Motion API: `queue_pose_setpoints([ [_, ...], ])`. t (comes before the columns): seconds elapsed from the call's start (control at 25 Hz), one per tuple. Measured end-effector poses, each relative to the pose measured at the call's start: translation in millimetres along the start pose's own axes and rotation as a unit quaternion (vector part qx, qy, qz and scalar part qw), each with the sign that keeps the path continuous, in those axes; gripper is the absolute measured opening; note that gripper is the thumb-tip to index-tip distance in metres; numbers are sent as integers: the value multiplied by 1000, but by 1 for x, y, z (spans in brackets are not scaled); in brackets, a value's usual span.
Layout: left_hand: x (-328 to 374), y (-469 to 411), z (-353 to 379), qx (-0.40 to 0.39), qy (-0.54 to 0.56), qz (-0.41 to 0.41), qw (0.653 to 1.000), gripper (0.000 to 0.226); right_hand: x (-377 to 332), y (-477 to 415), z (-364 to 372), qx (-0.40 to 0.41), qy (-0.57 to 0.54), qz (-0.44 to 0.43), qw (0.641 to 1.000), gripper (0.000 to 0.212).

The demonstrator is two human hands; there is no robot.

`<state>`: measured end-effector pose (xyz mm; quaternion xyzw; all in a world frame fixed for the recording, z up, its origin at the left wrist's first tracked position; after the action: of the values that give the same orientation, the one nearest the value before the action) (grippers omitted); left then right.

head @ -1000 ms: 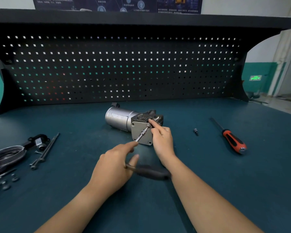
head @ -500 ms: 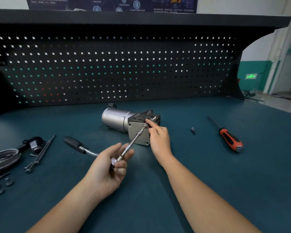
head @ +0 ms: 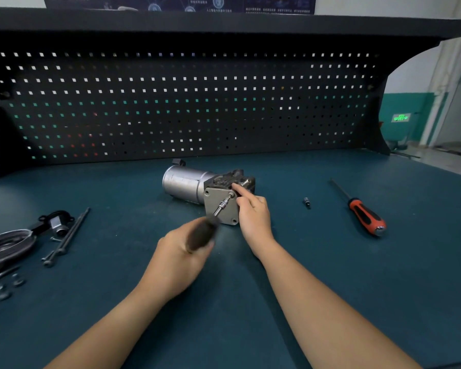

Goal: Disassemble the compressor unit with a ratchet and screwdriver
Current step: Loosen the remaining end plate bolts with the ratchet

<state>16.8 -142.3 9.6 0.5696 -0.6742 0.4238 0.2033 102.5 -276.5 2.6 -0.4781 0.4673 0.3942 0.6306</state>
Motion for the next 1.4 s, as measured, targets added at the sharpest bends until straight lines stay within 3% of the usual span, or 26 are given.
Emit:
queue_pose_setpoints([
  [0.08, 0, -2, 3, -28, 224, -144, 963, 24, 0, 1, 0, 0, -2, 0, 1000, 39],
  [0.16, 2, -5, 1, -54, 401, -276, 872, 15, -1, 0, 0, 0, -4, 4, 1000, 39],
  [0.24, 3, -8, -5, -70, 492, -339, 799, 12, 0, -1, 0, -1, -6, 8, 1000, 39],
  [0.32, 2, -8, -6, -72, 467, -330, 817, 13, 0, -1, 0, -1, -6, 9, 1000, 39],
  [0.44, 0, -4, -2, -51, 303, -213, 927, 18, 1, -1, 0, 1, -2, 4, 1000, 39],
  [0.52, 1, -1, -2, -21, 94, -92, 991, 24, 1, -1, 1, 0, -2, 4, 1000, 39],
  [0.6, -2, 0, -1, 1, -162, 20, 987, 36, 1, 0, 1, -2, -5, 3, 1000, 39],
  [0.68, 1, 4, 2, 28, -298, 74, 951, 43, 0, 0, 1, -2, -4, -1, 1000, 39],
  [0.84, 0, 1, -3, 66, -136, 57, 987, 33, 1, -1, 0, -5, -3, 5, 1000, 38],
  [1.0, -3, -1, -4, 24, -40, 5, 999, 28, 1, 0, 1, -5, -9, 2, 1000, 38],
  [1.08, -3, -1, 0, 9, 69, -64, 996, 21, 1, 0, 1, -3, -1, 0, 1000, 38],
  [1.2, 1, -3, -2, -21, 275, -206, 939, 14, 1, 0, 1, -3, 2, 0, 1000, 38],
  [1.4, 5, -5, -8, -83, 441, -341, 826, 15, 2, -1, 0, -5, 2, 1, 1000, 38],
])
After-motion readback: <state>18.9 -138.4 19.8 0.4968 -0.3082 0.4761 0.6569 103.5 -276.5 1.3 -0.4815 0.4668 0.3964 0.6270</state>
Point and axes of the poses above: each hand's wrist, its own y-axis away from the middle knuckle, its own z-axis out of the palm, x = y × z, the point moved 1 cm from there along -y, towards the middle knuckle, and after that the axes turned 8 degrees about -y, right-handed, at the moved point
